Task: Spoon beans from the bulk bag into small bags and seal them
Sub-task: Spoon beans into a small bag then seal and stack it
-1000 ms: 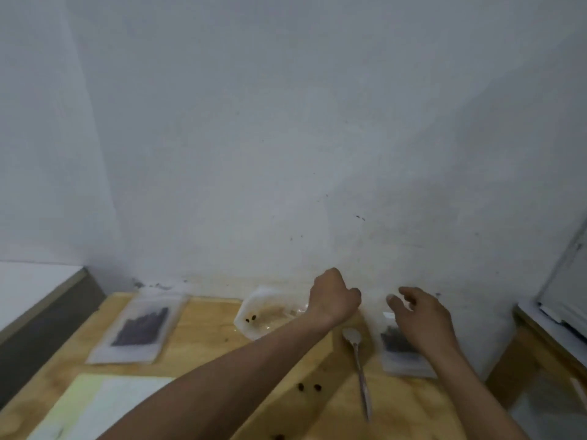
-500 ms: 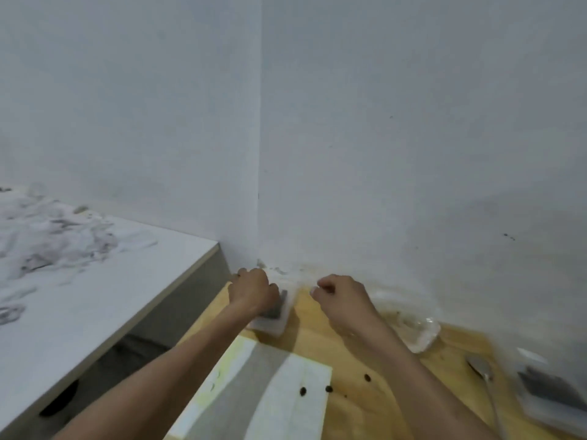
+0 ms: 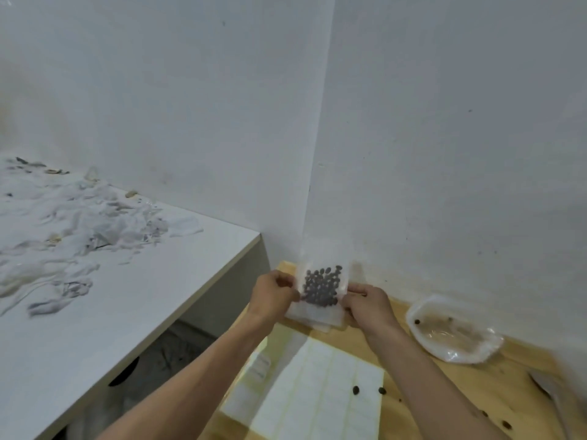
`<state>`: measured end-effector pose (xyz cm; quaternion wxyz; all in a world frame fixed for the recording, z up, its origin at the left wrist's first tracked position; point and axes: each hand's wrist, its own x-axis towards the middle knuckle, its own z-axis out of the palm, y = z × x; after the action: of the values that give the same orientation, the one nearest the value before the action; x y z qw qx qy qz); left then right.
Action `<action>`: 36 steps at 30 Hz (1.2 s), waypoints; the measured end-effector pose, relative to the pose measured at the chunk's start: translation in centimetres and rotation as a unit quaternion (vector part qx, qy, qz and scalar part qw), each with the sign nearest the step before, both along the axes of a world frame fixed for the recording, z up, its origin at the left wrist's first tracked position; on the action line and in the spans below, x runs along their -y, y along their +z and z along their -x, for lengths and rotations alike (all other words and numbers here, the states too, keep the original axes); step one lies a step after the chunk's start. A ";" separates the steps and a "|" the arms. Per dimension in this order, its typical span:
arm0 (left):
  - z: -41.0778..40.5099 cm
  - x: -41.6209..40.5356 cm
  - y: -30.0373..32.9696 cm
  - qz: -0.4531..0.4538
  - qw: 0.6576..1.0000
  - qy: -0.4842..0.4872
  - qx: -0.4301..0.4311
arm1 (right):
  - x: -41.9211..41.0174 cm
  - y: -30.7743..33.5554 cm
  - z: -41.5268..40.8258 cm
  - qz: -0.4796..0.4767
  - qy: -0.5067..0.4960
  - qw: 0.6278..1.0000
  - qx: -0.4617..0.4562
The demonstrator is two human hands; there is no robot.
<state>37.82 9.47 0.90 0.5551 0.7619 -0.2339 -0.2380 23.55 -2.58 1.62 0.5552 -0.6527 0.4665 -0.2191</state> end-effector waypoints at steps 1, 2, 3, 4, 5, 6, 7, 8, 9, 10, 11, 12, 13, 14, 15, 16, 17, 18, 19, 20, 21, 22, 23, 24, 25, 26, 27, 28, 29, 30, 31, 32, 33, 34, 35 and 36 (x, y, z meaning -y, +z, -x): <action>0.0 -0.1 0.3 0.037 0.999 -0.006 -0.020 | -0.1 0.4 0.2 0.001 -0.002 1.000 0.021; -0.1 -0.1 0.7 0.062 0.998 -0.012 -0.027 | -0.2 0.8 0.5 0.003 0.003 0.999 0.041; -0.3 -0.2 1.1 0.081 0.996 -0.016 -0.028 | -0.3 1.3 0.5 0.004 0.008 0.998 0.060; -0.3 -0.4 1.6 0.098 0.995 -0.018 -0.024 | -0.4 1.6 0.5 0.011 0.016 0.997 0.073; -0.4 -0.6 2.1 0.122 0.992 -0.018 -0.022 | -0.5 1.8 0.3 0.020 0.027 0.996 0.084; -0.7 -0.7 2.5 0.153 0.988 -0.014 -0.022 | -0.6 1.8 0.0 0.030 0.042 0.995 0.089; -0.8 -1.0 2.8 0.182 0.983 -0.005 -0.020 | -0.9 2.0 -0.2 0.036 0.055 0.994 0.087; -1.0 -1.3 2.9 0.203 0.979 0.014 -0.014 | -1.3 2.0 -0.5 0.047 0.064 0.994 0.074; -1.2 -1.6 3.1 0.220 0.975 0.037 -0.010 | -1.7 1.9 -0.6 0.068 0.069 0.994 0.052; -1.5 -1.9 3.1 0.235 0.970 0.060 -0.011 | -2.2 1.8 -0.7 0.102 0.075 0.992 0.024; -1.7 -2.2 3.2 0.249 0.965 0.080 -0.016 | -3.0 1.8 -0.8 0.140 0.090 0.986 -0.003; -2.0 -2.5 3.2 0.260 0.961 0.093 -0.019 | -3.7 1.7 -0.9 0.176 0.123 0.976 -0.030; -2.3 -3.0 3.2 0.263 0.959 0.105 -0.019 | -4.5 1.7 -1.0 0.197 0.173 0.963 -0.057; -2.5 -3.3 3.2 0.262 0.958 0.114 -0.014 | -5.3 1.6 -1.3 0.204 0.229 0.948 -0.090; -2.7 -3.8 3.1 0.256 0.959 0.123 -0.007 | -6.0 1.5 -1.7 0.201 0.278 0.931 -0.126; -2.9 -4.1 3.0 0.252 0.959 0.129 0.000 | -6.7 1.3 -2.2 0.197 0.314 0.914 -0.164; -2.9 -4.6 2.9 0.248 0.960 0.134 0.005 | -7.4 1.2 -2.6 0.199 0.336 0.900 -0.195; -3.1 -4.9 2.9 0.245 0.960 0.137 0.009 | -7.9 1.0 -3.1 0.203 0.346 0.889 -0.221; -3.1 -5.3 2.8 0.244 0.960 0.139 0.011 | -8.4 0.8 -3.6 0.204 0.349 0.882 -0.242; -3.2 -5.6 2.8 0.243 0.960 0.140 0.012 | -8.8 0.8 -4.0 0.201 0.346 0.879 -0.259; -3.3 -6.0 2.8 0.241 0.960 0.141 0.012 | -9.3 0.8 -4.3 0.198 0.345 0.877 -0.270; -3.2 -6.2 2.8 0.240 0.960 0.142 0.013 | -9.6 0.8 -4.6 0.202 0.344 0.873 -0.281; -3.2 -6.5 2.9 0.240 0.960 0.143 0.012 | -9.9 0.9 -4.7 0.211 0.345 0.867 -0.291; -3.2 -6.7 3.0 0.240 0.960 0.146 0.012 | -10.1 1.0 -4.9 0.222 0.344 0.860 -0.303; -3.2 -6.9 3.1 0.238 0.960 0.147 0.010 | -10.2 1.0 -4.9 0.230 0.343 0.856 -0.310; -3.2 -7.1 3.1 0.237 0.961 0.146 0.007 | -10.3 0.9 -5.0 0.231 0.343 0.857 -0.309; -3.2 -7.2 3.1 0.240 0.960 0.143 0.001 | -10.3 0.9 -5.0 0.228 0.345 0.858 -0.304; -3.2 -7.3 3.1 0.243 0.960 0.140 -0.005 | -10.2 1.0 -4.8 0.221 0.347 0.862 -0.297; -3.1 -7.4 3.1 0.246 0.960 0.137 -0.009 | -10.2 1.1 -4.6 0.210 0.346 0.868 -0.289; -3.0 -7.5 3.1 0.247 0.960 0.133 -0.011 | -10.1 1.3 -4.3 0.197 0.344 0.876 -0.274; -2.9 -7.4 3.1 0.247 0.960 0.128 -0.014 | -10.0 1.7 -3.9 0.185 0.343 0.886 -0.253; -2.7 -7.4 3.1 0.247 0.961 0.120 -0.017 | -9.8 2.2 -3.6 0.176 0.339 0.897 -0.223; -2.5 -7.3 3.2 0.246 0.962 0.113 -0.021 | -9.6 2.8 -3.2 0.165 0.329 0.910 -0.192; -2.3 -7.2 3.2 0.243 0.964 0.108 -0.026 | -9.4 3.5 -2.8 0.157 0.314 0.923 -0.159; -2.2 -7.0 3.3 0.240 0.965 0.103 -0.032 | -9.0 4.3 -2.5 0.159 0.298 0.933 -0.127; -2.1 -6.9 3.4 0.240 0.965 0.096 -0.039 | -8.6 5.1 -2.2 0.171 0.282 0.939 -0.096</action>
<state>39.89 16.32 4.27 0.7507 0.6153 -0.1880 -0.1503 25.75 6.00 6.69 0.4266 -0.8606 0.2703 -0.0661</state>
